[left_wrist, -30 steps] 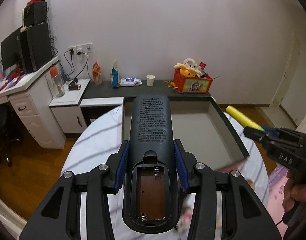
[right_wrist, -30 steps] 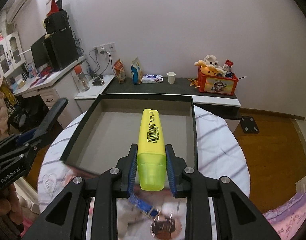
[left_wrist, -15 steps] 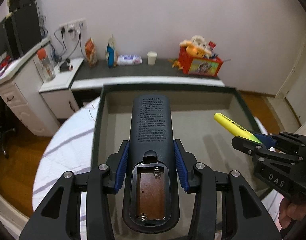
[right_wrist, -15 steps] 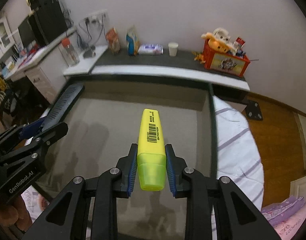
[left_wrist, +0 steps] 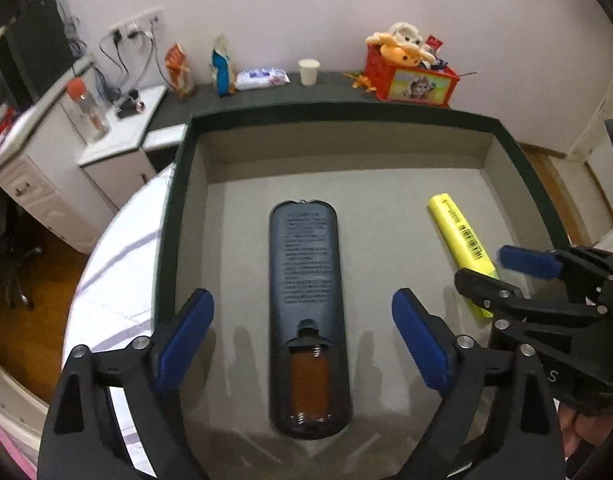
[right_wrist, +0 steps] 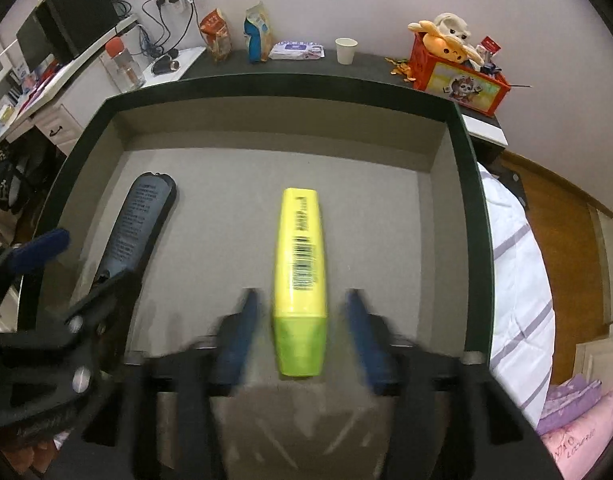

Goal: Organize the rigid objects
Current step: 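Carry the remote and highlighter into the tray box and release both, then withdraw both tools from the tray box back over the table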

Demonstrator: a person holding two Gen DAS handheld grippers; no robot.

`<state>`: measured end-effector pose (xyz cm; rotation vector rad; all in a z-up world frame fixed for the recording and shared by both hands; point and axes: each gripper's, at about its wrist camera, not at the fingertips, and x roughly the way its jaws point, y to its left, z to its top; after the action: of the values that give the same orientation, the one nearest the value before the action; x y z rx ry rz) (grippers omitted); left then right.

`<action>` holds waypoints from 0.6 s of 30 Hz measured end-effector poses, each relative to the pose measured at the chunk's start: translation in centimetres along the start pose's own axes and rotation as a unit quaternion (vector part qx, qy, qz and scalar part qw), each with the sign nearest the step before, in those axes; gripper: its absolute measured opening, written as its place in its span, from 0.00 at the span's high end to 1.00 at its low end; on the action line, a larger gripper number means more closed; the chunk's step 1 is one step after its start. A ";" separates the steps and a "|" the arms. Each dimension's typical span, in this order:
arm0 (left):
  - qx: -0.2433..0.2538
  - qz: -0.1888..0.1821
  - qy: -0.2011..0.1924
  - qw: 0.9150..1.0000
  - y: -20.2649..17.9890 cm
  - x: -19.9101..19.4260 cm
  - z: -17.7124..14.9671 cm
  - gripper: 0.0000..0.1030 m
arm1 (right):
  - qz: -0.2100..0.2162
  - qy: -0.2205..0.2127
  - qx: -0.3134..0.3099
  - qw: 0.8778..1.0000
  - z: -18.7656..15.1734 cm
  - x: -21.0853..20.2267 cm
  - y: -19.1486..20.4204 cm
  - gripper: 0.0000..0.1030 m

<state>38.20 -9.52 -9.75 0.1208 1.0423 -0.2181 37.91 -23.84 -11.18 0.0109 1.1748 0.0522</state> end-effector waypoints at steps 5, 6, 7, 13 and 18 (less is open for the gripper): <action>-0.011 0.009 -0.011 1.000 0.6 -1.5 -0.4 0.06 | 0.006 -0.011 0.004 1.000 -0.6 -1.1 0.1 0.29; -0.015 -0.001 -0.014 1.000 0.8 -1.9 -0.5 0.06 | -0.003 -0.017 0.004 1.000 -0.7 -1.3 0.2 0.24; -0.020 -0.009 -0.014 1.000 1.0 -2.3 -0.8 0.05 | -0.001 -0.023 0.007 1.000 -0.8 -1.6 0.1 0.21; -0.026 0.005 -0.049 0.998 1.1 -5.6 -2.2 0.03 | 0.029 -0.049 0.014 0.998 -2.1 -4.2 0.5 0.16; -0.039 0.015 -0.082 0.996 2.1 -9.5 -3.6 0.00 | 0.036 -0.081 0.029 0.996 -3.2 -6.8 0.4 0.00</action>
<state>31.05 -5.61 -3.30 0.0468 0.8830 -0.1576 32.36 -23.82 -6.11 0.1060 1.0142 0.0797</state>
